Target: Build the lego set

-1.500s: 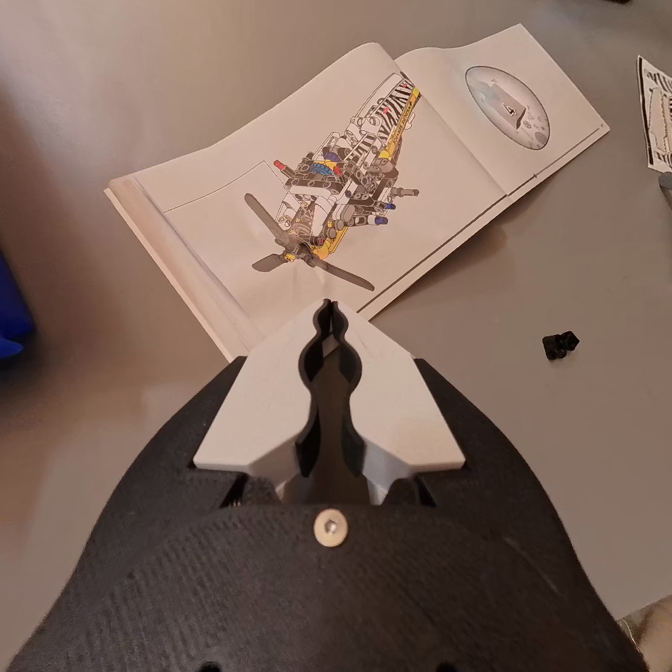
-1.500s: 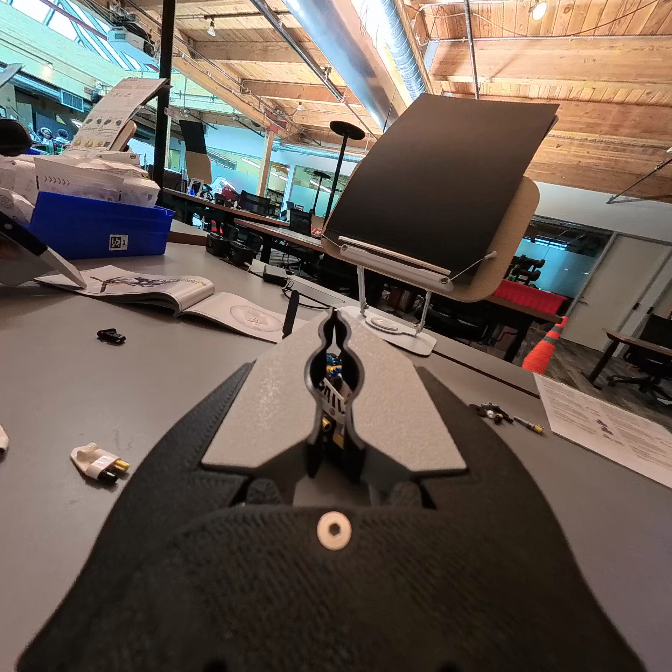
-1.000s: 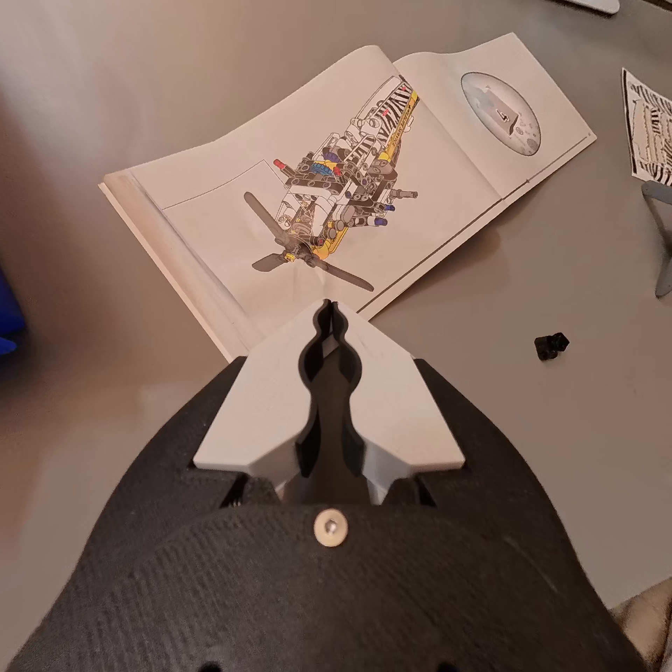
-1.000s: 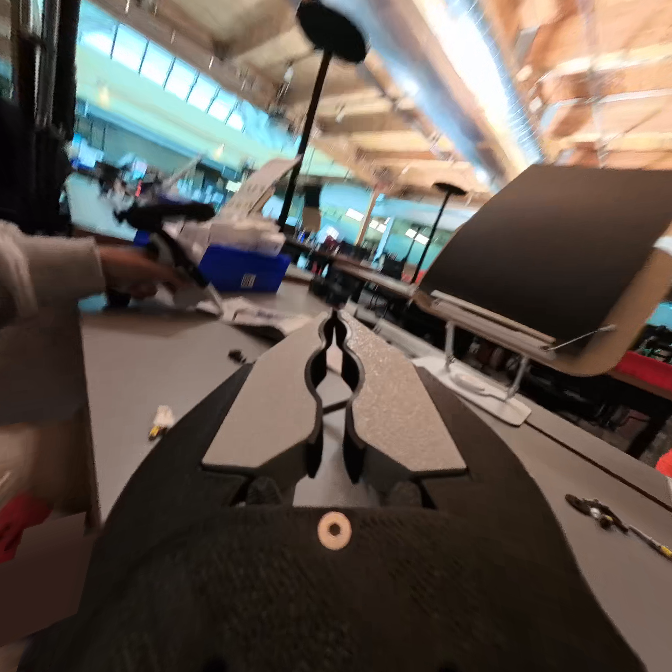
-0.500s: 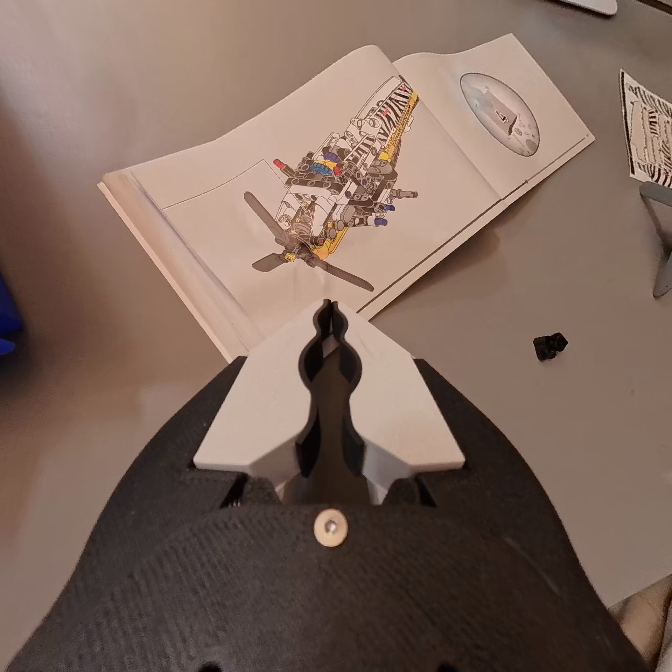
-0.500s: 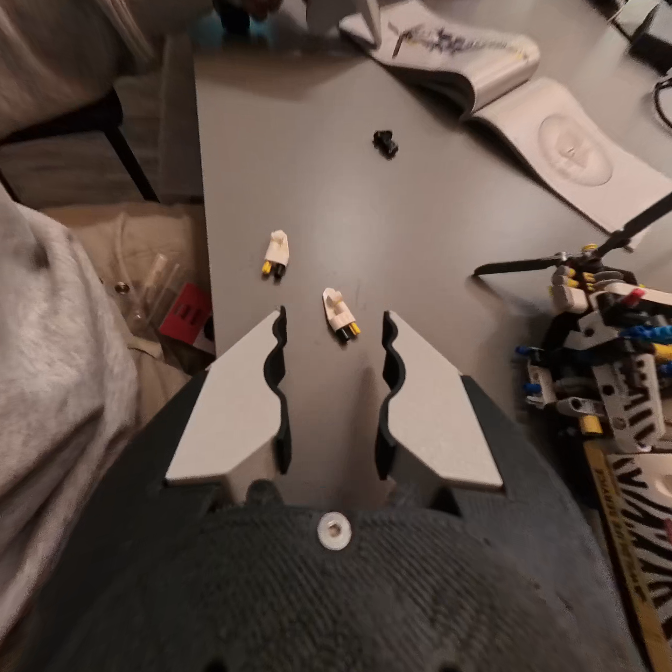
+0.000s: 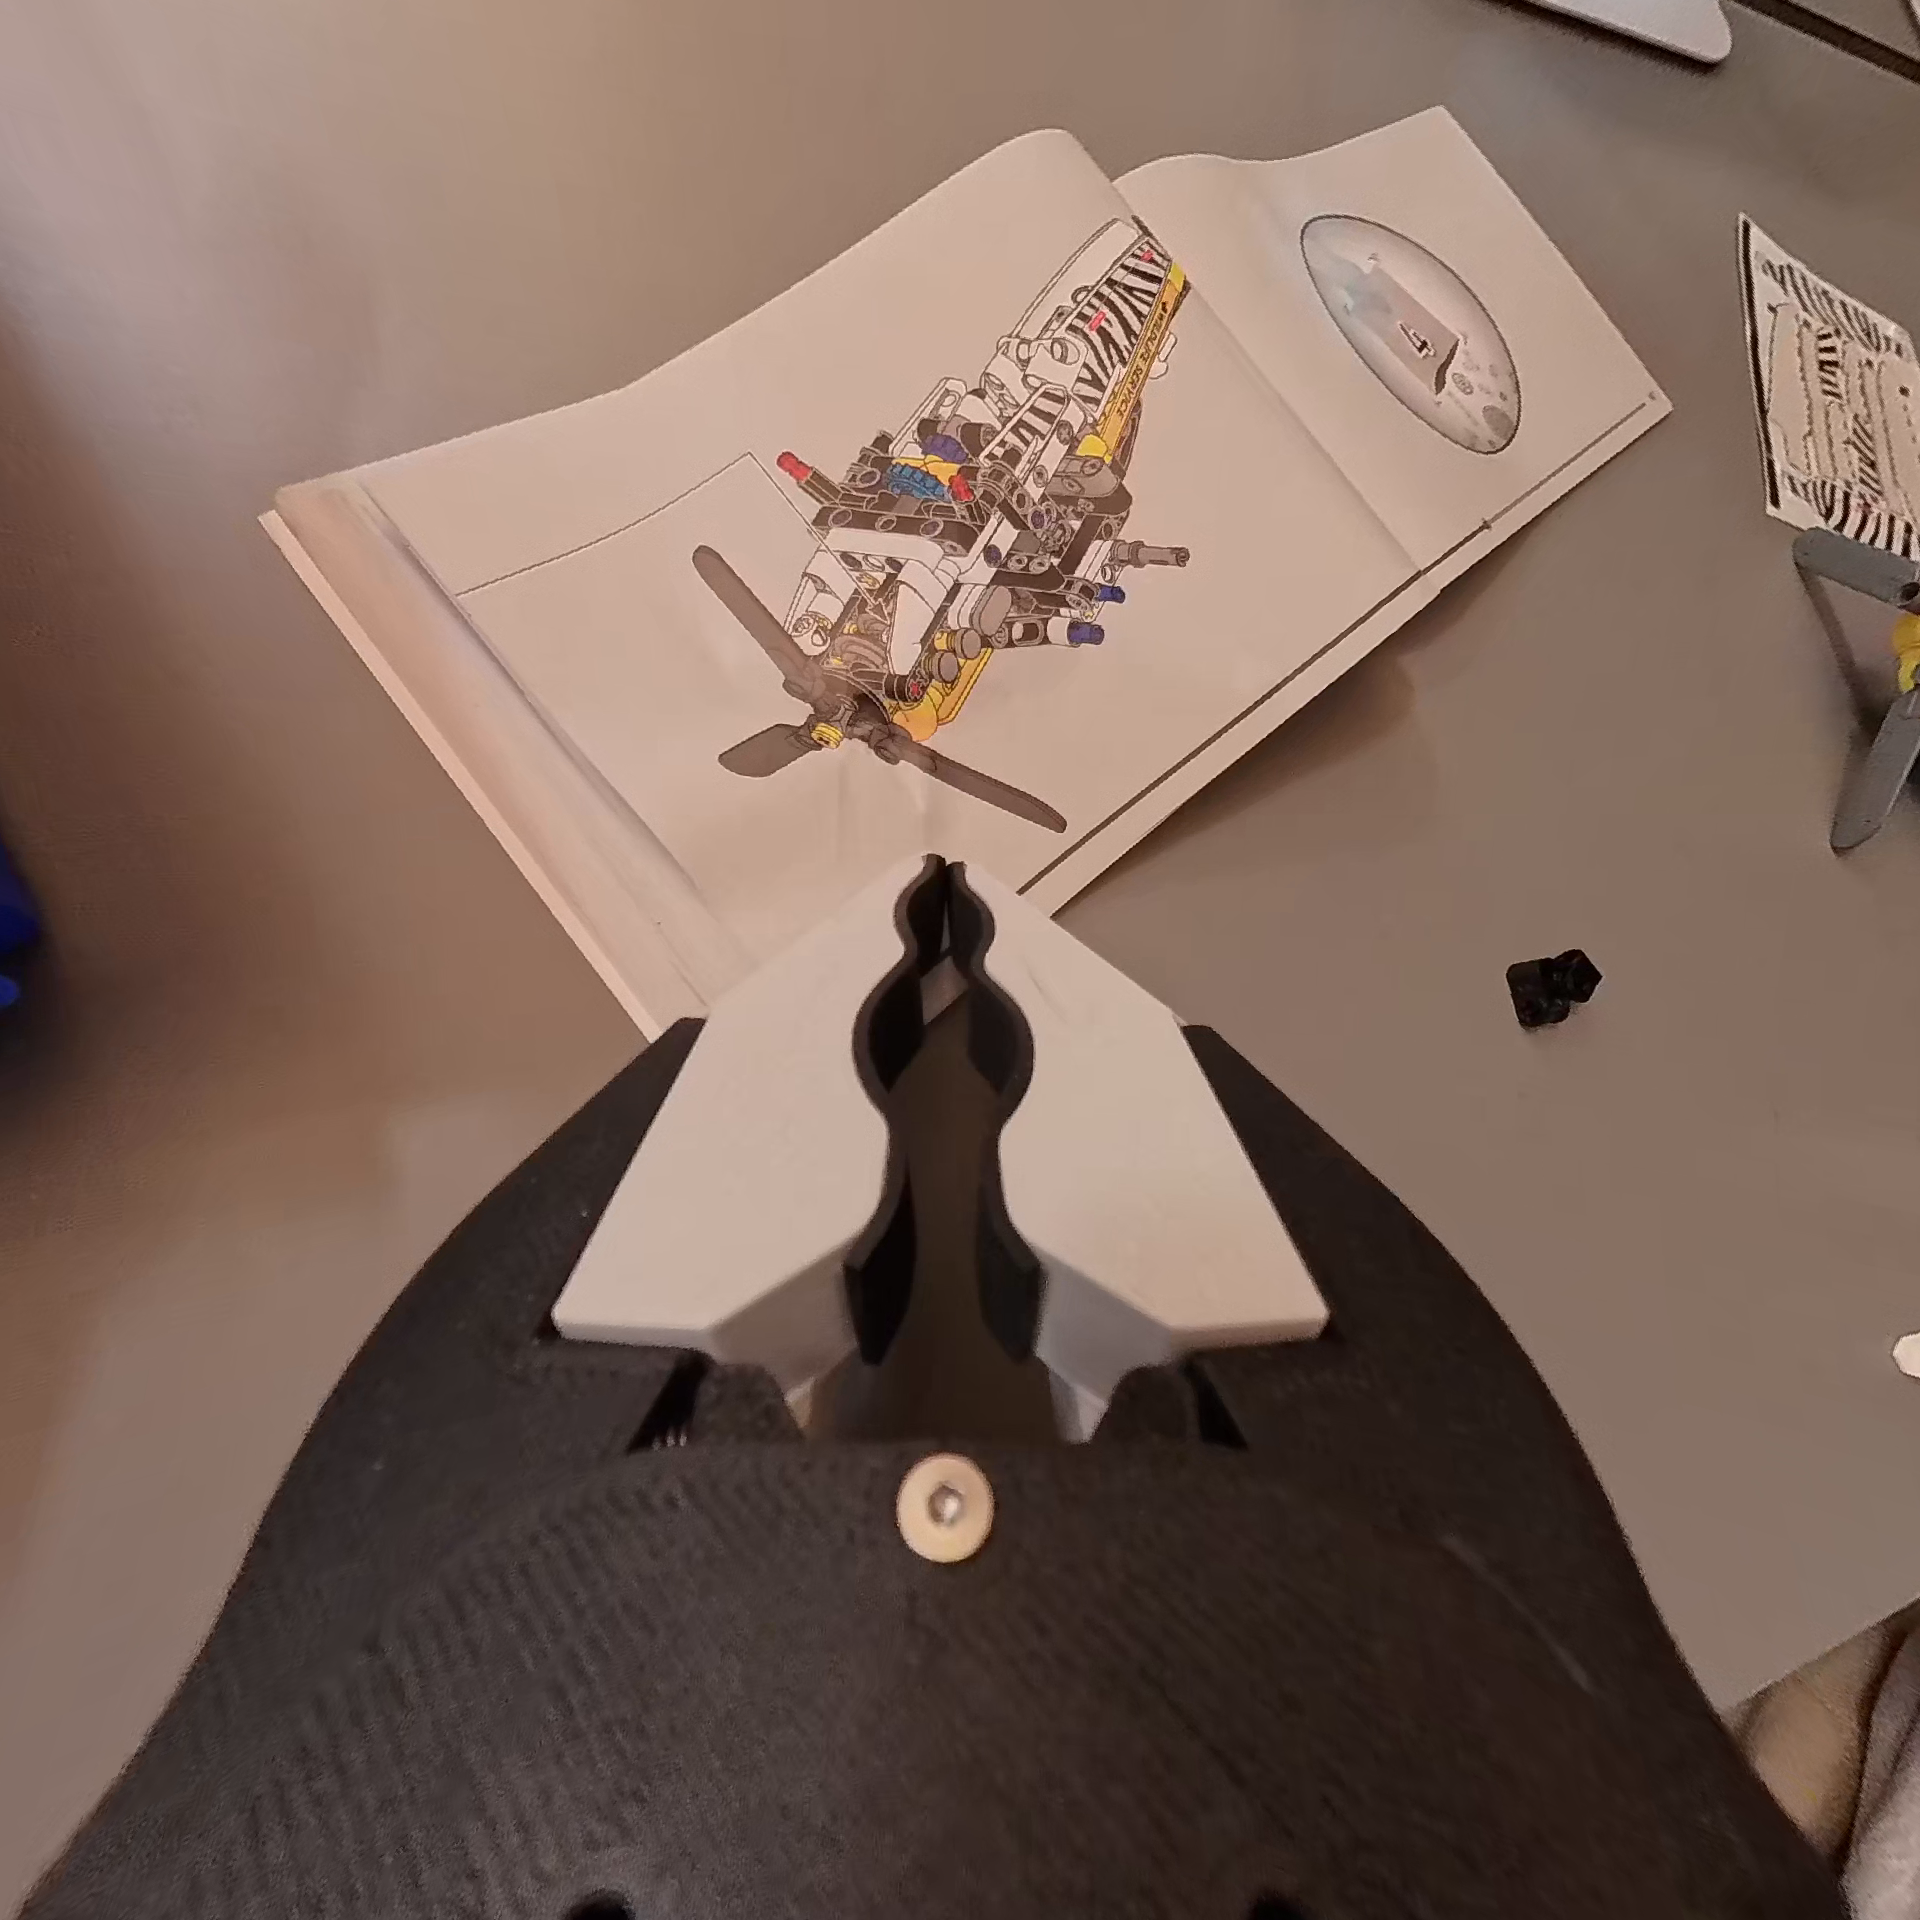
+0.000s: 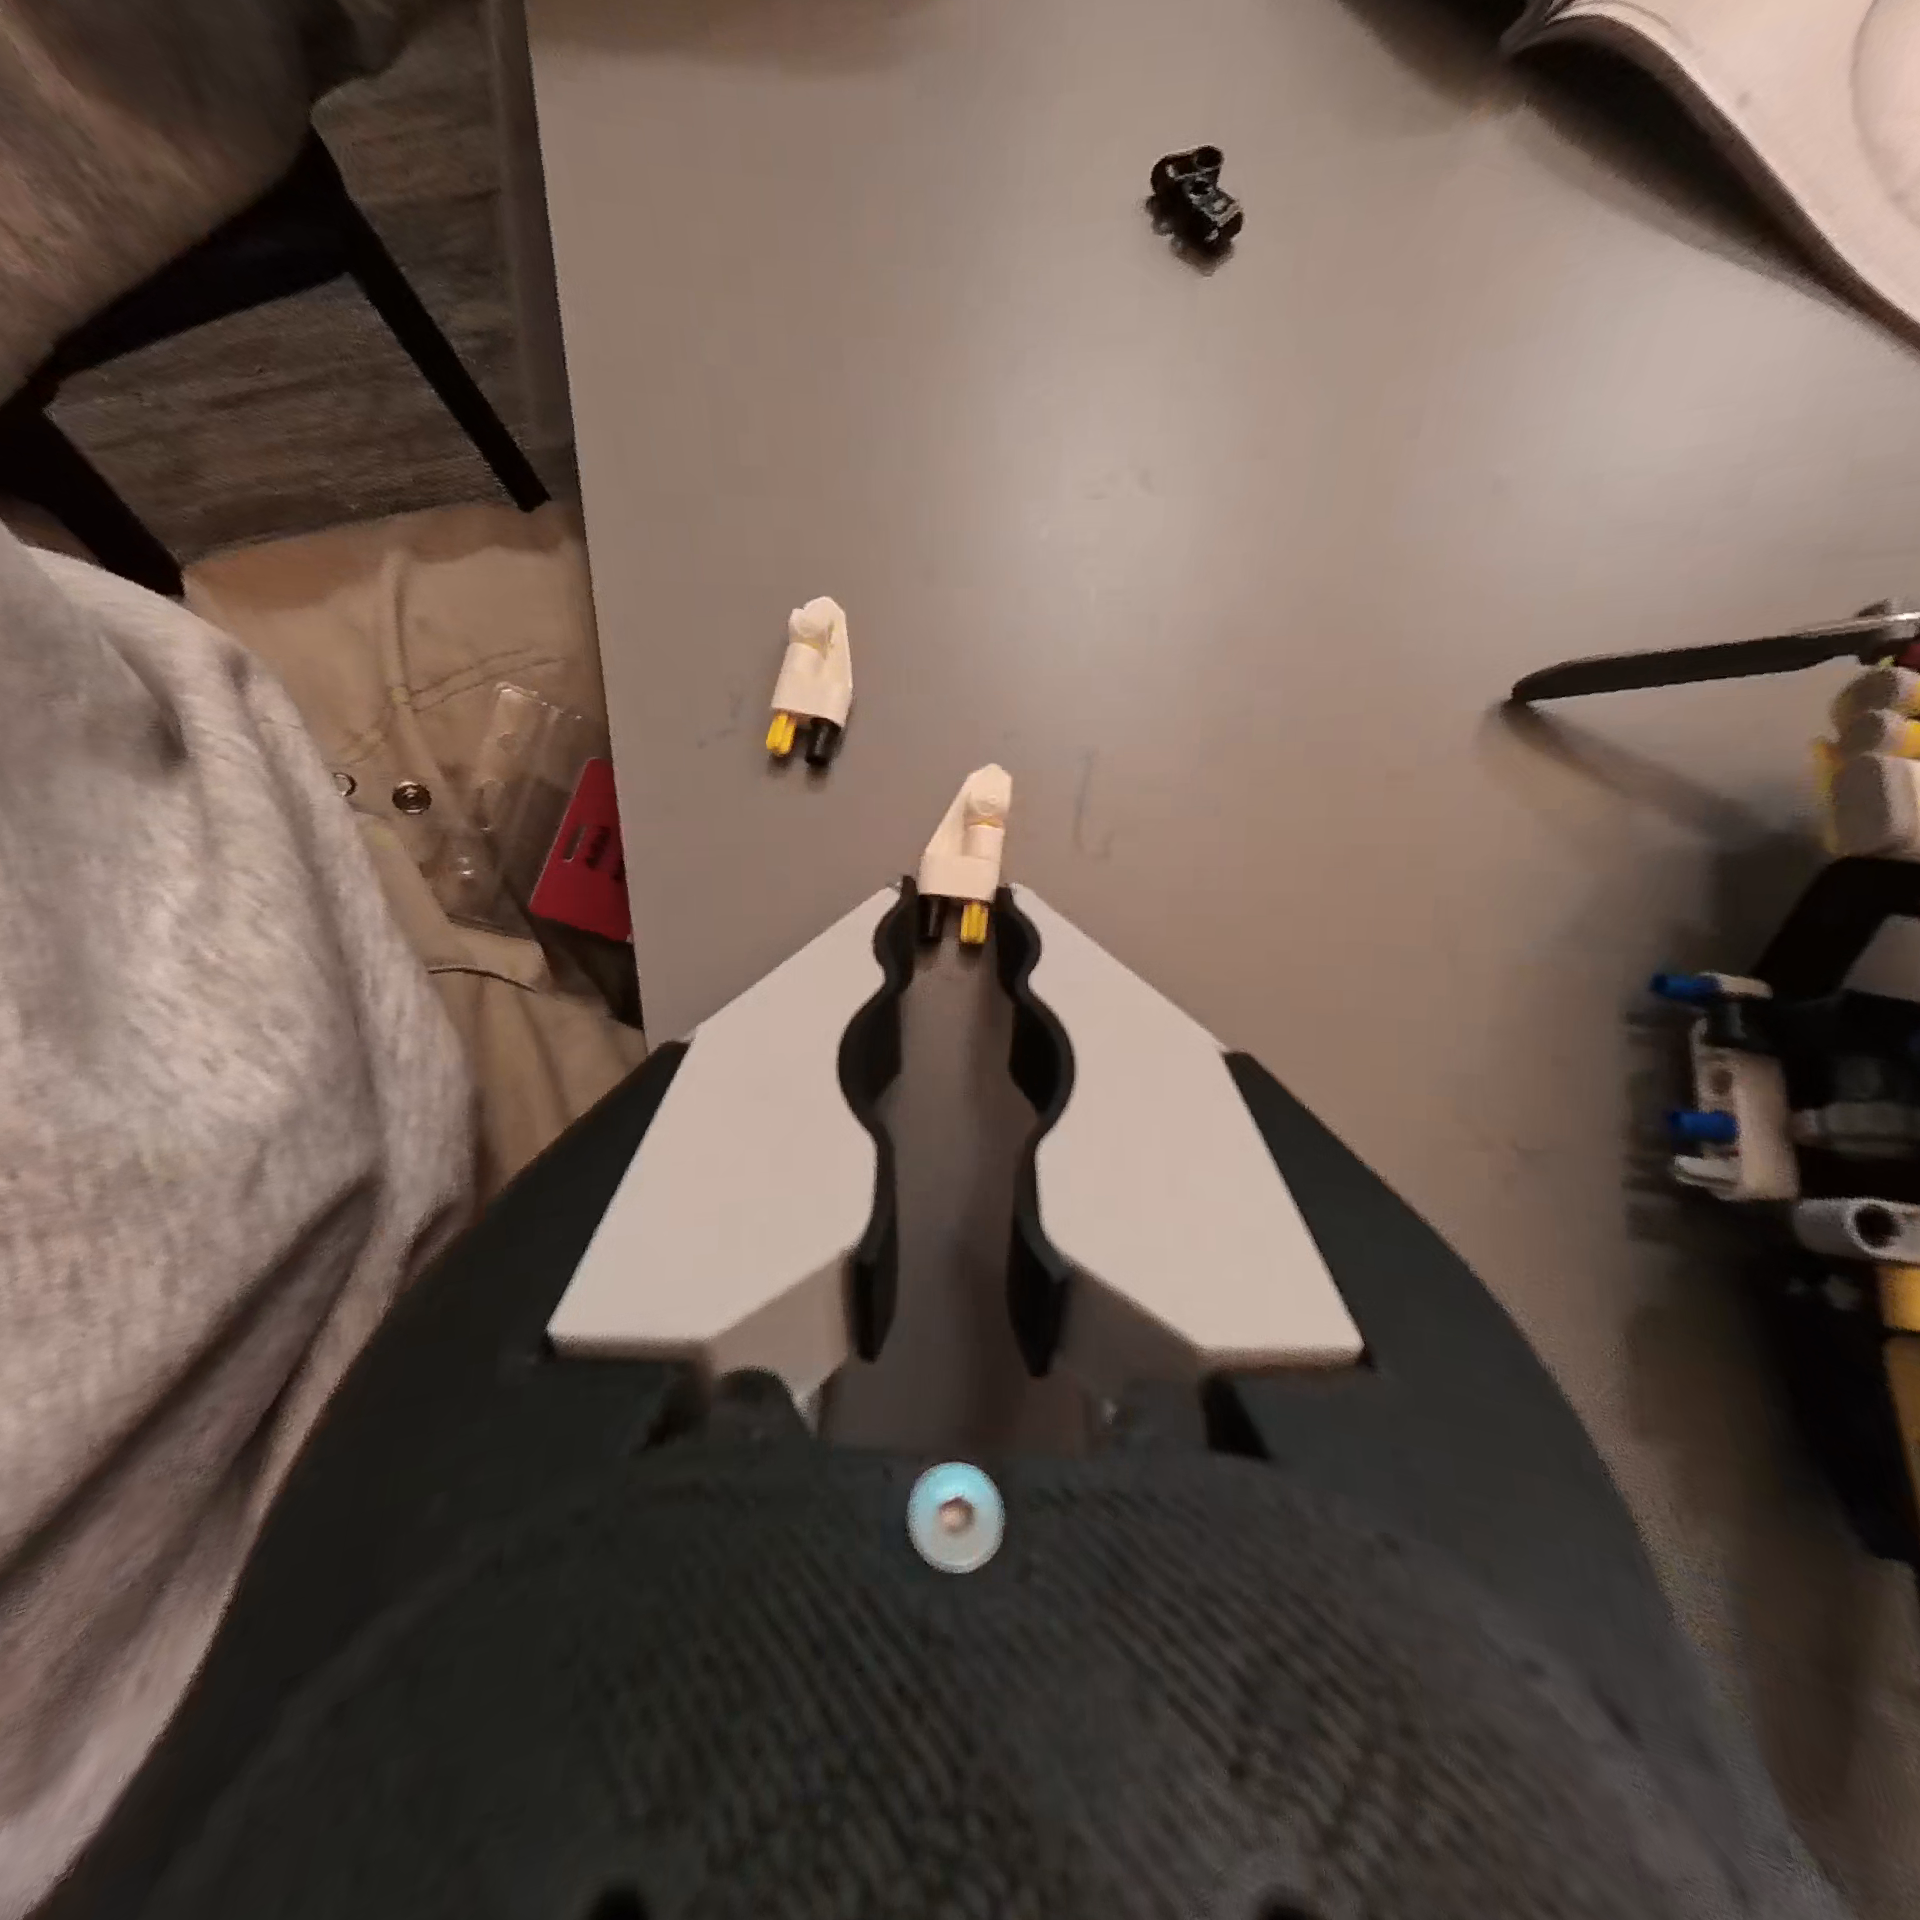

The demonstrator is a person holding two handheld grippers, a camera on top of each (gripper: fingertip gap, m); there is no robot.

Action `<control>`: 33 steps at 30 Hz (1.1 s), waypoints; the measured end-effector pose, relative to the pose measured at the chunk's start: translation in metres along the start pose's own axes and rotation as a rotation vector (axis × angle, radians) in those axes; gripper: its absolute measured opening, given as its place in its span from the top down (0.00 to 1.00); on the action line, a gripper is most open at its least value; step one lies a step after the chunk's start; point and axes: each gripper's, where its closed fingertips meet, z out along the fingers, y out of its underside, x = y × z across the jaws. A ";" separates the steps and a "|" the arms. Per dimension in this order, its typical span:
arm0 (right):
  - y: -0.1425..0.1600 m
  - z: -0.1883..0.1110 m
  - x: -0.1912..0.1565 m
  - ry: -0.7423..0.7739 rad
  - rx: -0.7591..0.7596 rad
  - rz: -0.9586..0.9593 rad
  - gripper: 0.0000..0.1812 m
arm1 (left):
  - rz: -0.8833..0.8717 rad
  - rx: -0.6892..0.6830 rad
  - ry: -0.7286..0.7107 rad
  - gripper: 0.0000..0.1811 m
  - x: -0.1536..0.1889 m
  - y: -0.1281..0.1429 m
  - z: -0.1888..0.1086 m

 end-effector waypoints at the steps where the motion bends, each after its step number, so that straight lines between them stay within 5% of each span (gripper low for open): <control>1: 0.000 0.000 0.000 0.003 0.004 0.010 0.93 | -0.001 0.000 0.001 0.99 0.000 0.000 0.000; 7: -0.015 -0.011 -0.006 -0.057 0.139 0.123 0.93 | 0.005 0.002 -0.006 0.99 0.000 0.000 -0.001; 11: -0.031 -0.030 -0.005 -0.128 0.304 0.248 0.93 | 0.081 0.115 -0.044 0.89 0.011 -0.017 -0.014; 16: -0.053 -0.055 -0.008 -0.298 0.528 0.425 0.93 | 0.334 0.245 0.390 0.86 0.142 -0.033 -0.044; 21: -0.062 -0.061 -0.014 -0.407 0.582 0.500 0.93 | 0.660 0.088 0.769 0.75 0.262 0.036 -0.059; 26: -0.066 -0.062 -0.023 -0.479 0.604 0.529 0.93 | 0.773 0.069 0.876 0.74 0.303 0.069 -0.061; 33: -0.064 -0.059 -0.022 -0.532 0.627 0.616 0.93 | 0.794 0.131 0.938 0.91 0.313 0.071 -0.069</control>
